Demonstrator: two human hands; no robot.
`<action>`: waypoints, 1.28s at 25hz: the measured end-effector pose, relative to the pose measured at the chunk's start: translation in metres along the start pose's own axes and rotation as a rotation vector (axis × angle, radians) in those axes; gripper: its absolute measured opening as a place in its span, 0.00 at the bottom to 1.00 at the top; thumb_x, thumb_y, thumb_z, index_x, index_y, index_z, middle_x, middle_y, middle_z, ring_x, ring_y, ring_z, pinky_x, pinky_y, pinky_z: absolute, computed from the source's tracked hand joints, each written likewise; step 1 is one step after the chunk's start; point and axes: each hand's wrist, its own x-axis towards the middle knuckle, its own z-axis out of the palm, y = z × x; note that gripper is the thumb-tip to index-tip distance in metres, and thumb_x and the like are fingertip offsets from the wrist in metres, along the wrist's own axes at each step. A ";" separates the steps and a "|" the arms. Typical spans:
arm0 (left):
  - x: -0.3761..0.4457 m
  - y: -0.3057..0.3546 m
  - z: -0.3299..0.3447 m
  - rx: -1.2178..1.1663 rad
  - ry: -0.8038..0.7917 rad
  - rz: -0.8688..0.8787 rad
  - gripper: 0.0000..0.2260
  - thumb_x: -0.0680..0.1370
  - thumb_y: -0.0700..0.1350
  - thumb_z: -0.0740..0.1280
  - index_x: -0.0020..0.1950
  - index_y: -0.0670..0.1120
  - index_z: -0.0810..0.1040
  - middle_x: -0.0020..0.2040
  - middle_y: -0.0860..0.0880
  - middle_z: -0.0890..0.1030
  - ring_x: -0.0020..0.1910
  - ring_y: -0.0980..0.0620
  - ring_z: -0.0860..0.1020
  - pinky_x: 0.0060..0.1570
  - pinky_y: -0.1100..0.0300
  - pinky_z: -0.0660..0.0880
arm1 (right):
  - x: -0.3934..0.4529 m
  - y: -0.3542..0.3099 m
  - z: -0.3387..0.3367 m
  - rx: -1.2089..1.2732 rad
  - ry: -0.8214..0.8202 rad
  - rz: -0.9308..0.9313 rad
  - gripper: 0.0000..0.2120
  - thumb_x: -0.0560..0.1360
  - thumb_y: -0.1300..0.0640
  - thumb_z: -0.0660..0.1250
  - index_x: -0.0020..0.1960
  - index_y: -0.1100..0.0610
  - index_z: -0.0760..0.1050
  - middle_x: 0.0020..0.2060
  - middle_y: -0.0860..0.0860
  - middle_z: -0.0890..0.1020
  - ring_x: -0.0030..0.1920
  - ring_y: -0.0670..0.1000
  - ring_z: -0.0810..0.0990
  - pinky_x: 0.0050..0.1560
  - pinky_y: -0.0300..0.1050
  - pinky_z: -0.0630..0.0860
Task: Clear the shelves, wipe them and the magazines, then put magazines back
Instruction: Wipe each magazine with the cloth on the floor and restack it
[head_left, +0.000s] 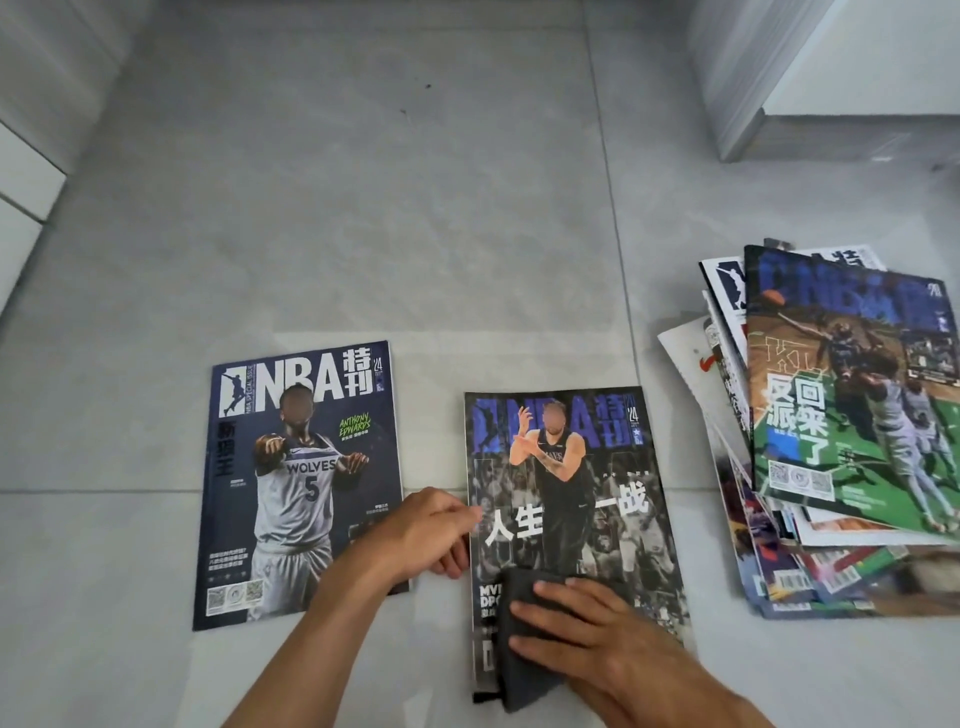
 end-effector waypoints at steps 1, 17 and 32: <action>0.001 -0.001 0.003 0.038 0.022 0.014 0.11 0.82 0.45 0.62 0.43 0.42 0.77 0.34 0.45 0.83 0.32 0.50 0.83 0.35 0.59 0.78 | 0.008 0.016 -0.005 0.026 0.003 0.020 0.29 0.80 0.46 0.63 0.78 0.37 0.57 0.79 0.38 0.58 0.80 0.46 0.53 0.76 0.51 0.62; -0.002 0.000 0.009 0.146 0.132 0.042 0.11 0.80 0.43 0.67 0.38 0.43 0.76 0.34 0.46 0.84 0.34 0.52 0.84 0.46 0.51 0.82 | -0.037 0.019 0.000 0.078 0.159 0.427 0.27 0.81 0.49 0.56 0.80 0.42 0.56 0.79 0.43 0.59 0.80 0.49 0.55 0.77 0.55 0.58; -0.014 0.036 0.059 -0.523 0.375 0.002 0.10 0.71 0.43 0.77 0.49 0.50 0.80 0.43 0.51 0.86 0.43 0.52 0.84 0.38 0.61 0.78 | 0.014 -0.006 -0.018 0.188 0.035 0.923 0.47 0.53 0.50 0.79 0.71 0.48 0.69 0.70 0.51 0.74 0.63 0.58 0.73 0.43 0.58 0.80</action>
